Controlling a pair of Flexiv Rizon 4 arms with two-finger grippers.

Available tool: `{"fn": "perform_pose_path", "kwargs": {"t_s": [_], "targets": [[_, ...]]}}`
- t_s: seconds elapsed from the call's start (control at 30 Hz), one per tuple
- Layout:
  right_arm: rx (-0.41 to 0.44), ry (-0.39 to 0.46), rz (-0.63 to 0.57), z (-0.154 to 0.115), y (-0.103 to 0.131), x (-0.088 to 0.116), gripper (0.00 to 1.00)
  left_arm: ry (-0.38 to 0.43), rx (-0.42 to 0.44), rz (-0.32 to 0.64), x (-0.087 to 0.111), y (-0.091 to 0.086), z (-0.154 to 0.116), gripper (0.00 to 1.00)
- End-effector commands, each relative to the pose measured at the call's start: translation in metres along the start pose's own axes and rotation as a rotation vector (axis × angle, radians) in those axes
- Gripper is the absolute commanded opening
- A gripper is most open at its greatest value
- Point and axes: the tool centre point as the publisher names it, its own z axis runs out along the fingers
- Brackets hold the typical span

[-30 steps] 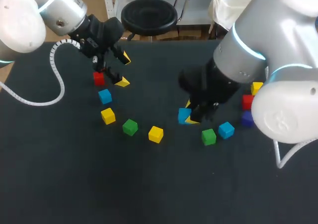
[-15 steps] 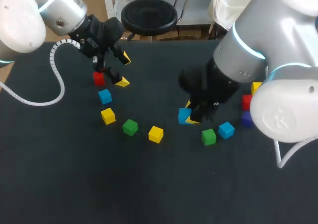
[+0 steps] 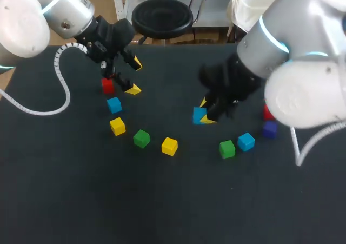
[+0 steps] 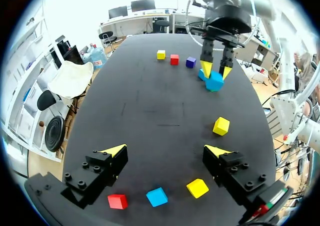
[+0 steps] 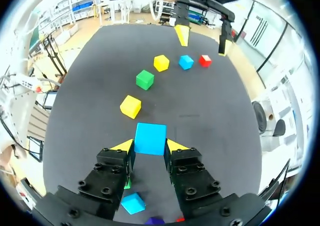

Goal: Place the blue cubes, place green cubes on the blue cubes, place the yellow cubes on the green cubes, then place the red cubes on the yellow cubes, and place purple cube on the red cubes.

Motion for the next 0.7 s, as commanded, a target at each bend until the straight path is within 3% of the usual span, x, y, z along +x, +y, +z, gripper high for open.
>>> {"fn": "perform_pose_path", "kwargs": {"t_s": [0.03,0.37,0.7], "targets": [[-0.103,0.042,0.02,0.008,-0.014,-0.009,0.0,0.0,-0.001,0.001,0.0,-0.001,0.0,1.0],[-0.064,0.064,0.064,0.026,-0.004,-0.001,0.0,0.0,-0.001,0.001,0.0,-0.001,0.0,1.0],[-0.025,0.08,0.03,0.031,-0.015,0.004,0.0,0.0,-0.001,0.001,0.0,-0.001,0.0,1.0]]}}
